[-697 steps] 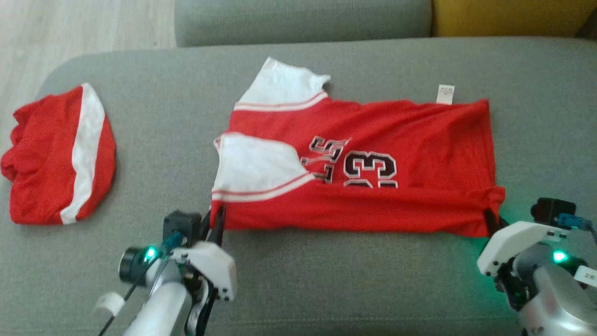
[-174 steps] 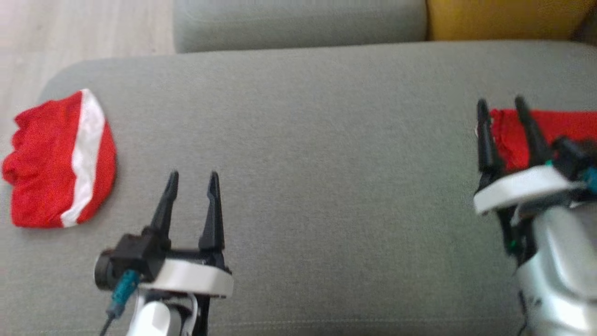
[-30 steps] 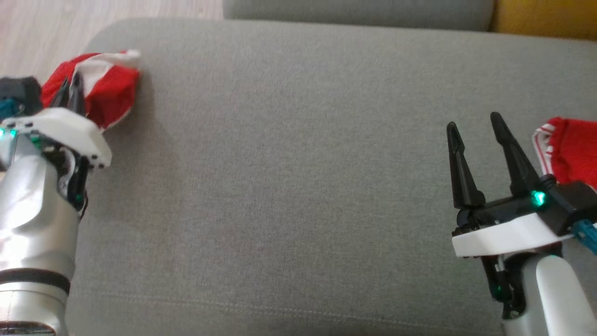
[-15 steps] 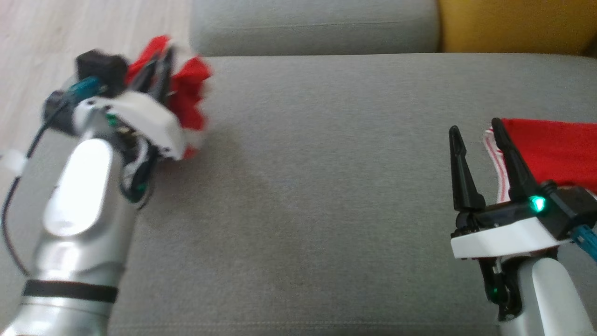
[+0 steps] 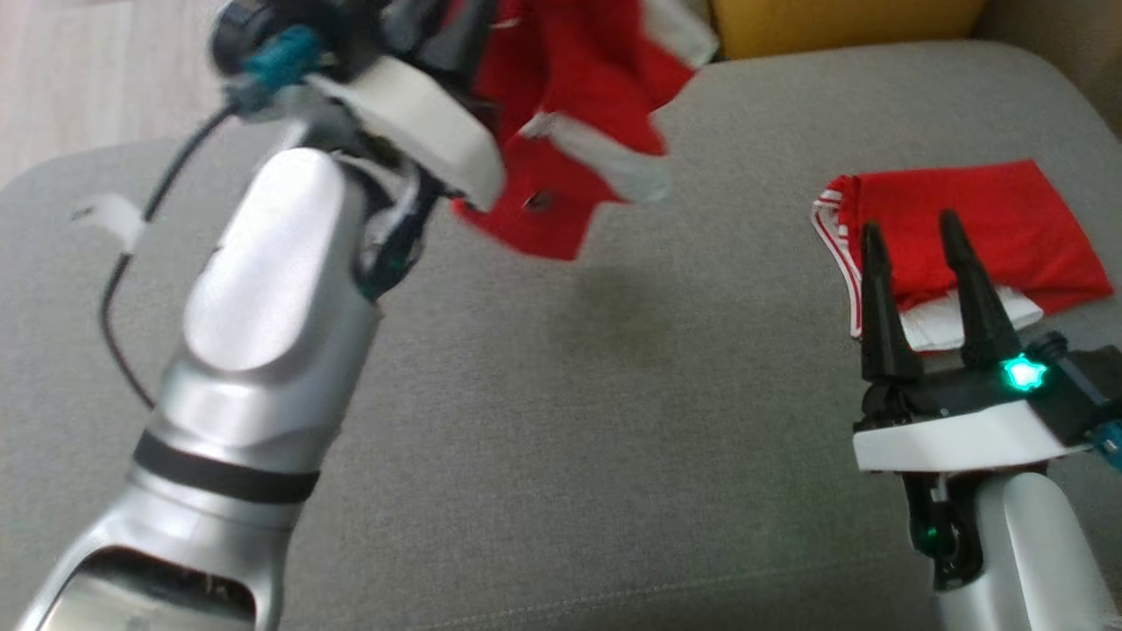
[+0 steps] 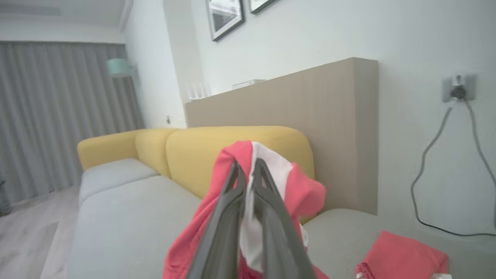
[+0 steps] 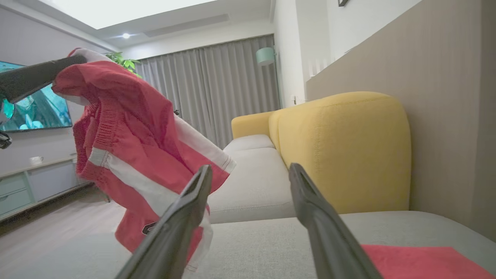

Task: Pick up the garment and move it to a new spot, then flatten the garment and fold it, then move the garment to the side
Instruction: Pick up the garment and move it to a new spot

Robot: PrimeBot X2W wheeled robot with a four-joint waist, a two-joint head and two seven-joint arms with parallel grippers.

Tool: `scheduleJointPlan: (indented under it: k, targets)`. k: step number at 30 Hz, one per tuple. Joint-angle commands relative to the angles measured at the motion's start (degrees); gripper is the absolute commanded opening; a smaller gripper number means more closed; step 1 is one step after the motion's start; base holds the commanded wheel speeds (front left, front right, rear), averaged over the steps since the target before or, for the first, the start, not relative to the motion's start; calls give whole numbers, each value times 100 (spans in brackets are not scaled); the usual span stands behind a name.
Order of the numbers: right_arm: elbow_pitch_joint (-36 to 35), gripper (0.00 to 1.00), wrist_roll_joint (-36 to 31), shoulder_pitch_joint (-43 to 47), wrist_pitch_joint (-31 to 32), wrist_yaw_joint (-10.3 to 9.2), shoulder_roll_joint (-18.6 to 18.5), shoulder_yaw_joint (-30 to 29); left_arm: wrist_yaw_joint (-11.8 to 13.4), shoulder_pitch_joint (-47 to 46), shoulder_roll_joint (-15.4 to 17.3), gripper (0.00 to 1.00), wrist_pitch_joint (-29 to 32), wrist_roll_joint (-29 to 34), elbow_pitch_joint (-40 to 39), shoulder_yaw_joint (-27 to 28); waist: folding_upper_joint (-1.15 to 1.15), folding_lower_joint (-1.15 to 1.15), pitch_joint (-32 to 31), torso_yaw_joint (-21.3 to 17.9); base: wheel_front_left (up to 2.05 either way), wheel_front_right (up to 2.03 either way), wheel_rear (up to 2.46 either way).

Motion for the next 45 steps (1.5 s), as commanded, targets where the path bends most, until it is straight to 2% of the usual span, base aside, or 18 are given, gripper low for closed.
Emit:
scheduleJointPlan:
  k: [1,3,5,11,14,18,24,25,26,30,36,42,45]
  targets:
    - [-147,100,43,-248,-78,-5,12,89,-22,-238,108,0,-88,-23,-162,-14,0,0,91,-54,0,0,0]
    - [-117,100,54,-244,-112,-5,12,75,-35,-152,205,0,-127,-104,-144,-411,0,0,144,-50,0,0,0]
    - [-92,100,60,-242,-132,-5,12,76,-38,27,450,0,-88,-291,-122,-973,0,0,194,-23,0,0,0]
    - [-25,100,6,-293,-125,-5,12,25,-40,622,1632,0,226,-978,-103,-2742,0,0,264,164,0,0,0]
    - [-9,100,-46,-324,-76,-5,12,32,-41,694,2157,0,260,-1194,-30,-3341,0,0,271,293,0,0,0]
    - [-18,100,-77,-358,-30,-5,12,60,-41,599,2553,0,110,-1347,273,-3579,0,0,257,445,0,0,0]
    - [24,100,-101,-344,29,-5,12,94,-41,497,2502,0,-91,-1463,675,-3644,0,0,196,588,0,0,0]
    - [32,100,-102,-338,40,-5,12,104,-41,491,2462,71,-130,-1470,740,-3654,0,0,177,606,0,0,0]
    - [37,100,-99,-329,49,-5,12,112,-39,497,2419,100,-178,-1485,802,-3649,0,0,159,620,0,0,0]
    - [72,100,-79,-268,75,-5,12,103,61,574,2269,100,-372,-1577,1035,-3582,0,0,42,671,0,0,0]
    - [130,100,-44,-145,127,-5,13,67,458,850,2211,100,-764,-1964,1124,-3146,0,0,-211,742,0,0,0]
    - [87,100,-78,126,167,-5,13,-33,1110,1458,2221,100,-1036,-2463,478,-2262,0,0,-429,918,0,0,0]
    - [71,100,-127,298,174,-5,13,-98,1518,1850,2320,100,-1052,-2050,-242,-1913,0,0,-522,1025,0,0,0]
